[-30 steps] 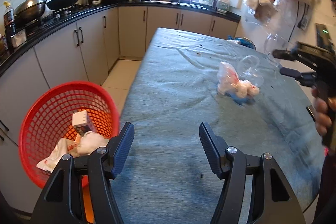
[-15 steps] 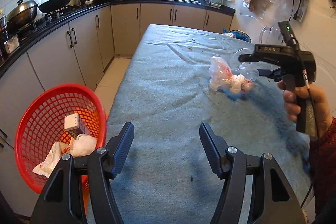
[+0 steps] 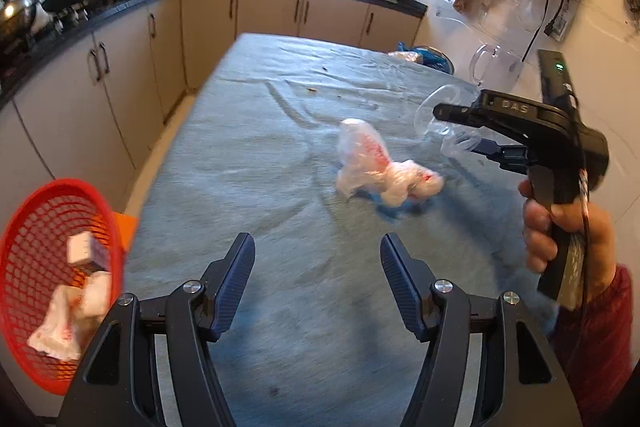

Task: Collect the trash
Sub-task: 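Move both tools back toward the plastic bag and clear plastic cup, then grasp the plastic bag with the left gripper while the right grasps the clear cup, then carry the plastic bag and cup over the red wastebasket and open both grippers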

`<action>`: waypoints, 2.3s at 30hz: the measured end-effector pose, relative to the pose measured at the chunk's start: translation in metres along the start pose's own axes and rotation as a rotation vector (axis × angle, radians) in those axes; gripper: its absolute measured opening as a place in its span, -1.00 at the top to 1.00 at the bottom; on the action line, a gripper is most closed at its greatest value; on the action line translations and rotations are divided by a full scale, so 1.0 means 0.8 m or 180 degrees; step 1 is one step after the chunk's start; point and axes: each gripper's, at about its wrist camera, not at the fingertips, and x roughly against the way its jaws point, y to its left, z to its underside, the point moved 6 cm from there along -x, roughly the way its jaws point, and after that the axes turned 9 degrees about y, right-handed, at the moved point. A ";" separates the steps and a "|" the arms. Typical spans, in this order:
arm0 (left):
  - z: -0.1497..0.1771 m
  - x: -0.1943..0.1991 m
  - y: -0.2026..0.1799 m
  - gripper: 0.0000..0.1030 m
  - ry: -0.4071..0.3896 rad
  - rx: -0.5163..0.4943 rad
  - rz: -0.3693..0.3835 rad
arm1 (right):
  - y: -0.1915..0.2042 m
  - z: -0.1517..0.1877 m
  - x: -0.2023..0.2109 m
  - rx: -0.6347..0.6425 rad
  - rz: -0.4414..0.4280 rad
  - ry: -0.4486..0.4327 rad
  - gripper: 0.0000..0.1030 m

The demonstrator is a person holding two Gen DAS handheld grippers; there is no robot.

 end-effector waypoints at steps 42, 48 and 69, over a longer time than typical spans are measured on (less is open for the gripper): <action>-0.027 0.051 0.026 0.41 -0.0579 0.0320 -0.0203 | 0.084 0.029 0.026 0.0769 -0.0212 -0.0231 -0.32; -0.007 0.090 0.075 0.41 -0.0697 0.0500 -0.0310 | 0.122 0.052 0.019 0.1030 -0.0307 -0.0159 -0.32; 0.078 0.182 0.251 0.40 -0.0975 0.1134 -0.0750 | 0.281 0.160 -0.009 0.1413 -0.0953 0.0400 -0.32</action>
